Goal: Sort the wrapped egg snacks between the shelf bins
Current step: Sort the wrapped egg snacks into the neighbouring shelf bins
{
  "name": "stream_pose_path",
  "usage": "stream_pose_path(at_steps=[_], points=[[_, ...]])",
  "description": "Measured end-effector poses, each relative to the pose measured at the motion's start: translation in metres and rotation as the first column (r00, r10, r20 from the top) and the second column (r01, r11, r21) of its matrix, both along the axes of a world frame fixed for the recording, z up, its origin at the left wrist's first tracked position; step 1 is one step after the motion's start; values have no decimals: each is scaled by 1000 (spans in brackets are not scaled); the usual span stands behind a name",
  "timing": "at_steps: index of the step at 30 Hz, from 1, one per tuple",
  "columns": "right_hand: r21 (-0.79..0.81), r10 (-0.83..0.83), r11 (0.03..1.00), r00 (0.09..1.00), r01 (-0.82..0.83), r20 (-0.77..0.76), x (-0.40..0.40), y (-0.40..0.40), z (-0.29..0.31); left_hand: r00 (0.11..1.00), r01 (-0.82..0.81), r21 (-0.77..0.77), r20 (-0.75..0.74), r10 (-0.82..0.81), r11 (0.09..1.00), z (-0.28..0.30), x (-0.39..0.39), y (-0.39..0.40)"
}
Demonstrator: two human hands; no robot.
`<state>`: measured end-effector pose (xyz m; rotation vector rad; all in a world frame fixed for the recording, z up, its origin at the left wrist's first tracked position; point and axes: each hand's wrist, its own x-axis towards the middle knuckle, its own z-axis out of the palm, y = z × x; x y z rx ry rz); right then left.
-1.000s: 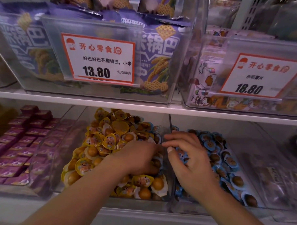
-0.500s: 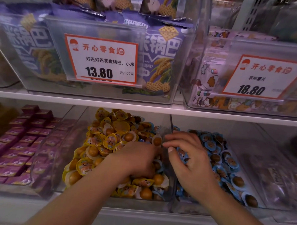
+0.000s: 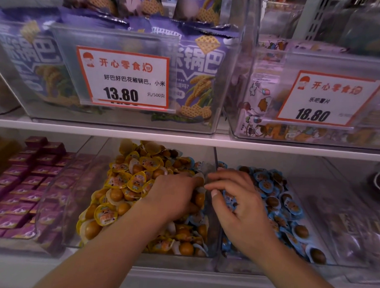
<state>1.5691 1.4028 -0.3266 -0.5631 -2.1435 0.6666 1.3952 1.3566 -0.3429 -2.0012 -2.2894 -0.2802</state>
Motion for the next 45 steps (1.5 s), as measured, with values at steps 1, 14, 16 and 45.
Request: stream_pose_path(at_steps=[1, 14, 16, 45], points=[[-10, 0, 1000, 1000, 0, 1, 0, 0, 0, 1000, -1, 9, 30, 1, 1000, 3, -2, 0], [-81, -69, 995, 979, 54, -189, -20, -13, 33, 280, -225, 170, 954, -104, 959, 61, -41, -55], [-293, -12, 956, 987, -36, -163, -34, -25, 38, 39, -280, 154, 988, -149, 948, 63, -39, -62], [-849, 72, 505, 988, -157, -140, -85, -57, 27, -81, -344, -97, 994, 74, 934, 62, -45, -84]])
